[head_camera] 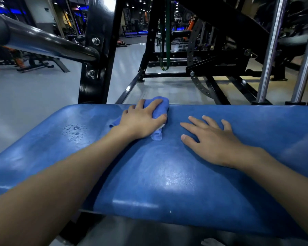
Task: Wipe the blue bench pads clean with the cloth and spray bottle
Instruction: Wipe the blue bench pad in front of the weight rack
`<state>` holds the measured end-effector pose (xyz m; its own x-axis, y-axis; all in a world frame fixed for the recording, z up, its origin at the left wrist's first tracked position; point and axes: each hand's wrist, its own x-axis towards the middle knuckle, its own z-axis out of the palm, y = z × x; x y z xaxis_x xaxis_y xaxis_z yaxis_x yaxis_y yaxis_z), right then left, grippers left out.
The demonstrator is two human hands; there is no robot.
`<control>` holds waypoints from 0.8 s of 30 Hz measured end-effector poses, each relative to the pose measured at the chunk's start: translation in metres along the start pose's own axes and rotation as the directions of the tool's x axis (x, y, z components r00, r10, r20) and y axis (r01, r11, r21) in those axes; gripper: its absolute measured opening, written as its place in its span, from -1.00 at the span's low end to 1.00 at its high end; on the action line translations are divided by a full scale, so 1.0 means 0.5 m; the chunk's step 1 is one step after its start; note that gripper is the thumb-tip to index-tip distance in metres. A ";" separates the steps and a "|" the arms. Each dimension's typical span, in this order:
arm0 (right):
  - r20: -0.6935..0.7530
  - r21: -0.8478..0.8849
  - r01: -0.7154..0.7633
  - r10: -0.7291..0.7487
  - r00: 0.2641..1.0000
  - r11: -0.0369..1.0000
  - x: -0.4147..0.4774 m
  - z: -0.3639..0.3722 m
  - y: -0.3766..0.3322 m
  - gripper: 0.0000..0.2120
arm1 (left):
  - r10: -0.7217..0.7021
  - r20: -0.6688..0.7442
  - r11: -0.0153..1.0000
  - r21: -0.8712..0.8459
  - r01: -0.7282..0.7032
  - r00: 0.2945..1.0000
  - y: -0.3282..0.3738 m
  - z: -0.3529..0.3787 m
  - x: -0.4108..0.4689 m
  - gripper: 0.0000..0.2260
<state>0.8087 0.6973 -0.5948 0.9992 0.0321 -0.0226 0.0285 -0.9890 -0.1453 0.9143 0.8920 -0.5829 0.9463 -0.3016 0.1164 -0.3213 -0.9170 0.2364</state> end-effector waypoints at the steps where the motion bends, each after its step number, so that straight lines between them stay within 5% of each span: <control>1: 0.000 0.001 0.001 -0.001 1.000 1.000 -0.001 0.000 0.000 -0.44 | -0.003 0.010 1.000 -0.004 0.003 1.000 -0.003 0.000 0.024 -0.46; 11: -0.041 0.056 -0.016 0.018 0.999 0.998 -0.002 0.002 0.002 -0.42 | 0.043 0.009 0.999 -0.004 -0.043 0.999 -0.012 0.005 0.061 -0.44; 24: -0.003 0.024 -0.031 0.031 1.000 0.999 -0.012 -0.010 -0.005 -0.44 | 0.152 -0.029 0.988 0.033 -0.151 0.988 -0.010 -0.016 -0.268 -0.25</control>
<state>0.8028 0.6990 -0.5896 0.9997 0.0011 -0.0245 -0.0030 -0.9858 -0.1680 0.7890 0.9391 -0.5919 0.8852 -0.4293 0.1791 -0.4589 -0.8691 0.1847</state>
